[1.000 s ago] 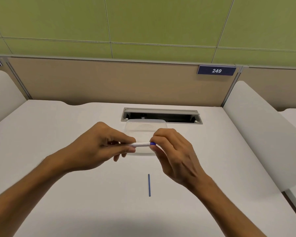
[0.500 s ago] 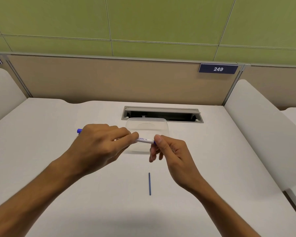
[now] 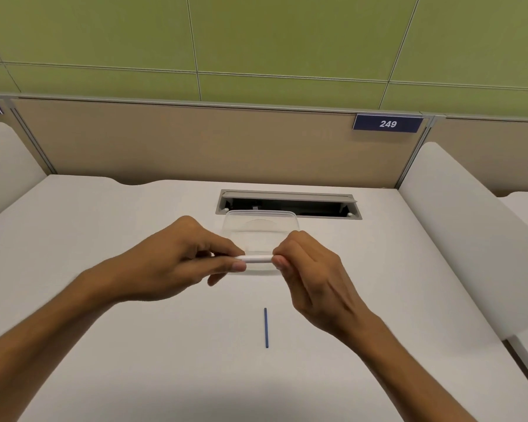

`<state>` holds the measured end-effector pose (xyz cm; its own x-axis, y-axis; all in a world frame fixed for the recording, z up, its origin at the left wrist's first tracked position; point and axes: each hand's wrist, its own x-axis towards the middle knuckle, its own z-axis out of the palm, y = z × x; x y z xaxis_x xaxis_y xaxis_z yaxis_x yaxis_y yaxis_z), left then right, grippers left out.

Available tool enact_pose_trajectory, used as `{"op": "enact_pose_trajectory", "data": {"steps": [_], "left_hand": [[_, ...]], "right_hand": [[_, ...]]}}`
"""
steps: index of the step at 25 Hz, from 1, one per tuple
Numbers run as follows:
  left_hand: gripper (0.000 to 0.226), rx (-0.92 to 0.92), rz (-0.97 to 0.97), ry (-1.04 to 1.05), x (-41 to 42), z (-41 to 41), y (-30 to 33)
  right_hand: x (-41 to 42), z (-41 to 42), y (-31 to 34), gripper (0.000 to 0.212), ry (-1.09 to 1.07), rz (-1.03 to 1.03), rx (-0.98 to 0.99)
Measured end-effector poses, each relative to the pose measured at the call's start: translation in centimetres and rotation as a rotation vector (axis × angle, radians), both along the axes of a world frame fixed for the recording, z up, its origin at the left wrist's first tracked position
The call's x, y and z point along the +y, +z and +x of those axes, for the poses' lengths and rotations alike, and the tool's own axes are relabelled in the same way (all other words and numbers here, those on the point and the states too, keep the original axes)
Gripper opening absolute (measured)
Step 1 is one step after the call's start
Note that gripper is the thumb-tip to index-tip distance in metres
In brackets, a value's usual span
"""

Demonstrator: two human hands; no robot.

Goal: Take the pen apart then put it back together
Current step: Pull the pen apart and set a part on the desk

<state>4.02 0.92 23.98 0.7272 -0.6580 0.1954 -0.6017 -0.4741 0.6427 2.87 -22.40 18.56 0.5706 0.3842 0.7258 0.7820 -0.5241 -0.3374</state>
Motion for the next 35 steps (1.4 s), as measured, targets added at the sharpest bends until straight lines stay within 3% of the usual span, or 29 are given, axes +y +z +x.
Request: {"op": "enact_pose_trajectory", "data": {"steps": [2, 5, 8, 12, 17, 20, 24, 27, 30, 32, 35], "left_hand": [[0.033, -0.043, 0.014, 0.007, -0.1, -0.1, -0.3], [0.024, -0.361, 0.121, 0.087, -0.3, -0.5, -0.7], [0.026, -0.651, 0.311, 0.112, -0.8, -0.7, -1.1], [0.025, -0.788, 0.373, 0.128, -1.1, -0.7, -1.0], [0.021, -0.933, 0.436, 0.139, -1.2, -0.7, -1.0], [0.022, -0.940, 0.411, 0.143, -1.3, -0.8, -0.9], [0.030, -0.726, 0.301, 0.097, -1.2, -1.1, 0.0], [0.037, -0.322, 0.115, 0.049, -1.0, -0.7, 0.7], [0.027, 0.145, -0.037, 0.004, -0.4, -0.4, 1.2], [0.023, 0.128, -0.039, 0.000, -0.3, -0.4, 1.2], [0.024, -0.249, 0.091, 0.081, -0.3, -0.7, 0.5]], "right_hand": [[-0.1, 0.0, -0.2, 0.034, -0.005, 0.003, 0.042], [0.4, -0.5, -0.2, 0.030, -0.046, 0.182, 0.331], [1.1, -0.8, 0.0, 0.042, -0.028, 0.385, 0.621], [1.4, -0.9, 0.7, 0.049, 0.070, 0.549, 0.917], [1.1, -0.9, 1.3, 0.046, 0.111, 0.546, 1.058], [1.1, -0.9, 1.2, 0.044, 0.151, 0.580, 0.998], [1.1, -1.1, 0.7, 0.041, 0.086, 0.438, 0.650], [0.3, -0.8, 0.5, 0.037, 0.023, 0.211, 0.319], [-0.1, -0.3, 0.4, 0.028, 0.006, 0.000, 0.014], [-0.3, -0.2, 0.1, 0.024, -0.012, -0.033, -0.031], [0.0, -0.7, 0.1, 0.030, -0.036, 0.148, 0.239]]}}
